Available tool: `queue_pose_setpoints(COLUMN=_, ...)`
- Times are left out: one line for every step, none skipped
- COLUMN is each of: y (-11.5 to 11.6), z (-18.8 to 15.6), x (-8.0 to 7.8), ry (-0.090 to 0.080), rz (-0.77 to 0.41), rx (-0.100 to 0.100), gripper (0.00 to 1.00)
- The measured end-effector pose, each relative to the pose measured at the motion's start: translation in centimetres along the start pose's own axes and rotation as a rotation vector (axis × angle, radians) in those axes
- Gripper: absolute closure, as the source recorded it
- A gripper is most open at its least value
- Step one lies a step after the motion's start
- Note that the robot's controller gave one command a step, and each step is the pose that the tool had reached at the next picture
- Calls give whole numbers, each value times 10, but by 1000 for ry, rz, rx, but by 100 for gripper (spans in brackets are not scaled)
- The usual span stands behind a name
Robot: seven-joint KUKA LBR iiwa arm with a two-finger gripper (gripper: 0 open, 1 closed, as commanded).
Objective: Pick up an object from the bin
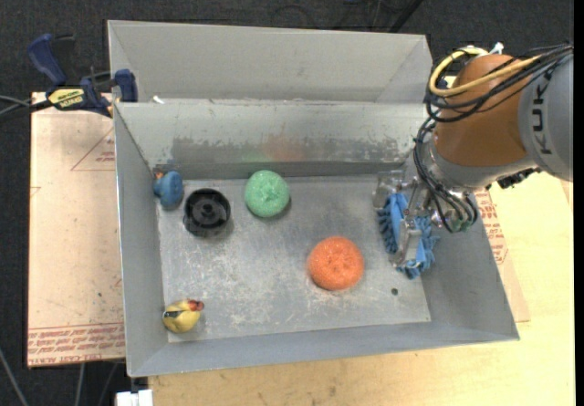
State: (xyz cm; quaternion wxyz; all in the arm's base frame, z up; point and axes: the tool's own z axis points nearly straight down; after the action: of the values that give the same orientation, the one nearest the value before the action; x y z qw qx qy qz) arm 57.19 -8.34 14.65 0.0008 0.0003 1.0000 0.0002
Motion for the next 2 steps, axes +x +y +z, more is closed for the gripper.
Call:
queue_pose_setpoints(y=-1, z=52, x=21, ry=-3, rz=81, rx=0, gripper=0)
queue_pose_setpoints(y=26, z=74, x=10, ry=5, rz=44, rx=0, gripper=0)
